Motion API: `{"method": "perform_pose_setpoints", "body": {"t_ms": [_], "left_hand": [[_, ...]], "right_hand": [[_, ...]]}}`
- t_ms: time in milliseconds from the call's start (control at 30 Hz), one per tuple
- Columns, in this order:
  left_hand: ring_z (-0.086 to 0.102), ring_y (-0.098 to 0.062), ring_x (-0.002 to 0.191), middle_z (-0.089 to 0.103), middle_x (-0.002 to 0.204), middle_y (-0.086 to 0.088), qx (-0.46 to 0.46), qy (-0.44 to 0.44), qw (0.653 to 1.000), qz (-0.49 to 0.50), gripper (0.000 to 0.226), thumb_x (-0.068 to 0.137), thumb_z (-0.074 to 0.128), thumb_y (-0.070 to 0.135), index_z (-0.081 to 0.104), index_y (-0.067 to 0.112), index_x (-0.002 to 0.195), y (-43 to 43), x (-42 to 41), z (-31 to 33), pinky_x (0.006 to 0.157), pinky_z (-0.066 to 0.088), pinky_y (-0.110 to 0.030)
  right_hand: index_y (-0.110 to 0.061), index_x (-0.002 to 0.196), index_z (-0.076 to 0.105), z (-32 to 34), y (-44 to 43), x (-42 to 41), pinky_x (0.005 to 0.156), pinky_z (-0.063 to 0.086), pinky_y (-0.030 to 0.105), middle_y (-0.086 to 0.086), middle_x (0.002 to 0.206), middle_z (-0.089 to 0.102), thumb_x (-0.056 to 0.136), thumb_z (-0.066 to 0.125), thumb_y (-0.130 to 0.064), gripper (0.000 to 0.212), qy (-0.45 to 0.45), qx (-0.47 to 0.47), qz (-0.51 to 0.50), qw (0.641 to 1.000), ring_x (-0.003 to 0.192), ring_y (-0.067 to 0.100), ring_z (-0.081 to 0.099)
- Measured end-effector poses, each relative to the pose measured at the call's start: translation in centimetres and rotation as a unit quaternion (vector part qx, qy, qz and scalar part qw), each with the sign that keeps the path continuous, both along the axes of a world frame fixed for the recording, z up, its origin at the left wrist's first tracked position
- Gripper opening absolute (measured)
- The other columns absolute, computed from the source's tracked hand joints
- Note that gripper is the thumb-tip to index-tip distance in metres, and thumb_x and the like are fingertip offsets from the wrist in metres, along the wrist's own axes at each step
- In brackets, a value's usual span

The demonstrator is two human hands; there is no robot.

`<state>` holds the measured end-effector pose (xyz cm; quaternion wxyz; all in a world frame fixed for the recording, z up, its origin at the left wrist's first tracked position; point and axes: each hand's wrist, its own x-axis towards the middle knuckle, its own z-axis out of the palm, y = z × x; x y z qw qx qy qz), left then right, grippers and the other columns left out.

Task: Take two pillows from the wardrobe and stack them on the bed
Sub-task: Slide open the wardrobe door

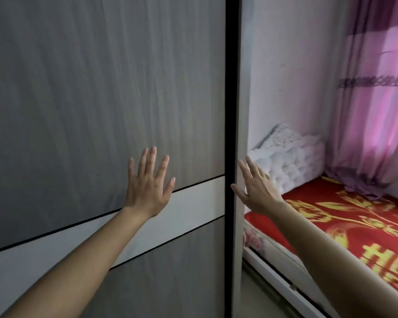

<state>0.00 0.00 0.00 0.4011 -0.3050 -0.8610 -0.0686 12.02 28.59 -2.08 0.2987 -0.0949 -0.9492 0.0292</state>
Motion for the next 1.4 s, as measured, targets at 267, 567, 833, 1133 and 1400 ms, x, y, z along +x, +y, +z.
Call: {"method": "perform_pose_setpoints", "body": {"t_ms": [267, 567, 833, 1133, 1400], "left_hand": [[-0.004, -0.039, 0.148, 0.000, 0.162, -0.015, -0.067, -0.002, 0.982, 0.175, 0.075, 0.087, 0.035, 0.068, 0.022, 0.033, 0.151, 4.4, -6.1, -1.7, 0.109, 0.004, -0.073], [-0.022, -0.042, 0.143, -0.029, 0.157, -0.010, -0.094, 0.031, 0.967, 0.235, 0.102, 0.071, 0.040, 0.086, 0.000, 0.039, 0.152, 4.1, -9.8, -4.1, 0.106, -0.008, -0.075], [-0.030, -0.038, 0.140, -0.040, 0.152, -0.004, -0.072, 0.039, 0.969, 0.232, 0.101, 0.071, 0.038, 0.088, 0.000, 0.040, 0.152, 3.7, -10.3, -4.7, 0.106, -0.010, -0.074], [-0.024, -0.038, 0.142, -0.038, 0.153, -0.004, -0.075, 0.024, 0.967, 0.241, 0.102, 0.071, 0.039, 0.087, 0.000, 0.039, 0.152, -0.3, -9.6, -4.7, 0.106, -0.007, -0.075], [-0.022, -0.040, 0.144, -0.025, 0.158, -0.012, -0.050, -0.014, 0.961, 0.273, 0.102, 0.073, 0.045, 0.083, 0.002, 0.035, 0.153, -8.5, -8.0, -4.8, 0.106, -0.004, -0.075]], "right_hand": [[-0.016, 0.155, -0.004, -2.9, 5.6, -12.1, 0.120, 0.021, 0.043, 0.007, 0.164, 0.001, 0.093, 0.051, -0.053, 0.091, -0.047, -0.171, 0.129, 0.976, 0.150, 0.023, 0.007], [-0.016, 0.155, -0.001, -4.9, 4.2, -19.6, 0.112, 0.027, 0.044, 0.019, 0.155, 0.021, 0.077, 0.072, -0.033, 0.107, 0.100, -0.436, 0.091, 0.890, 0.140, 0.037, 0.025], [-0.023, 0.154, 0.006, -5.4, 2.7, -20.5, 0.108, 0.033, 0.050, 0.016, 0.149, 0.027, 0.070, 0.067, -0.033, 0.105, 0.163, -0.461, 0.066, 0.870, 0.133, 0.037, 0.031], [-0.025, 0.154, 0.006, -5.6, -0.7, -19.3, 0.094, 0.038, 0.039, 0.012, 0.149, 0.027, 0.075, 0.068, -0.029, 0.101, 0.153, -0.443, 0.103, 0.877, 0.133, 0.033, 0.036], [-0.034, 0.154, 0.003, -5.7, -8.3, -17.0, 0.079, 0.042, 0.022, 0.002, 0.157, 0.021, 0.084, 0.065, -0.020, 0.094, 0.107, -0.439, 0.166, 0.876, 0.112, 0.009, 0.055]]}}
